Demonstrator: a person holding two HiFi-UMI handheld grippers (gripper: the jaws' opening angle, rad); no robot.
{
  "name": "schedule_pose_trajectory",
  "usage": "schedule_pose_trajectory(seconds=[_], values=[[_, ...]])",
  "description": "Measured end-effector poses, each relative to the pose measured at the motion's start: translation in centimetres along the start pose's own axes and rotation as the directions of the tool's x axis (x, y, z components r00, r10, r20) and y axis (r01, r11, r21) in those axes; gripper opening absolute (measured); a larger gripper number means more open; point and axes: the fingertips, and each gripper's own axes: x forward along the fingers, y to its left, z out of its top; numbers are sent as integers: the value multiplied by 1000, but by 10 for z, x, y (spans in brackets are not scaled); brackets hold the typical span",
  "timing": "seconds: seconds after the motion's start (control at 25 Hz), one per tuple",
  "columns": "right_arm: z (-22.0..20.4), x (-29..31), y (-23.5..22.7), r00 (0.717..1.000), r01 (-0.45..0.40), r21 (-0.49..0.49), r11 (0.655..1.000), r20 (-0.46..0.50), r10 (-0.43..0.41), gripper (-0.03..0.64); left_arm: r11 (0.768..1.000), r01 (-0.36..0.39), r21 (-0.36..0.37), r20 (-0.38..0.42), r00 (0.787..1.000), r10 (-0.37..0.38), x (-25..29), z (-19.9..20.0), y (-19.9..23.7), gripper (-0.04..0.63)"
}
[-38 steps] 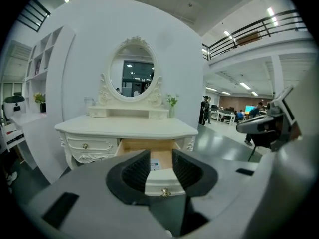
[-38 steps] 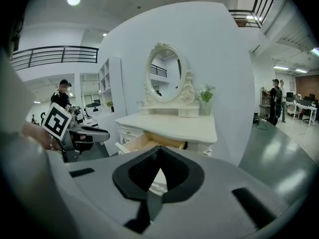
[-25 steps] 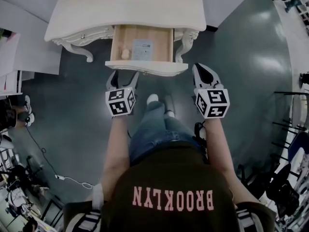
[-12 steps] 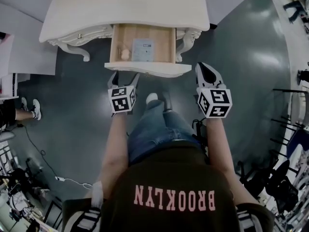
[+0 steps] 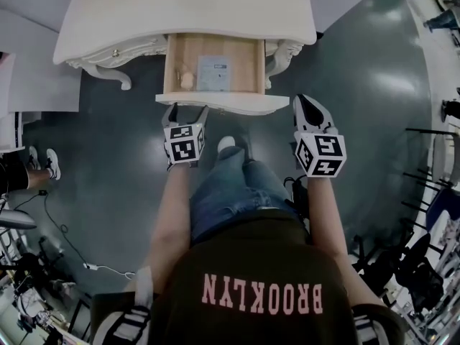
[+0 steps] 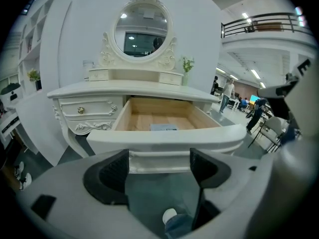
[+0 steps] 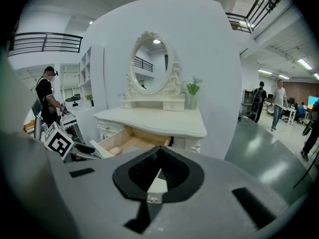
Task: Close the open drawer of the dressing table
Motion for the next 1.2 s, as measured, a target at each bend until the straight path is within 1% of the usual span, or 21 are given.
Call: schedule_pose_trajectory(seconds=[0.2, 0.48, 0.76, 0.92, 1.04, 1.2], values=[[-3, 2, 1, 1000, 11, 11, 1000, 0, -11, -3, 1000, -8, 23, -4, 1000, 9, 4, 1, 1, 356], [-5, 8, -1, 1000, 19, 21, 1000, -6, -19, -3, 999, -16, 37, -9, 1000, 16, 14, 9, 3, 356], [-1, 14, -12, 999, 33, 37, 999, -6, -33, -3, 998, -40, 52, -26, 999, 42, 23, 14, 6, 356], [2, 19, -17, 999, 36, 43, 998, -4, -36, -3, 994, -69, 86, -17, 997, 71, 33, 19, 11, 356], [5, 25, -19, 999, 38, 45, 998, -2, -38, -3, 992, -77, 104, -12, 997, 79, 41, 24, 13, 356], [7, 32, -19, 999, 36, 45, 998, -5, -36, -3, 991, -86, 102, -17, 996, 88, 48, 33, 15, 356]])
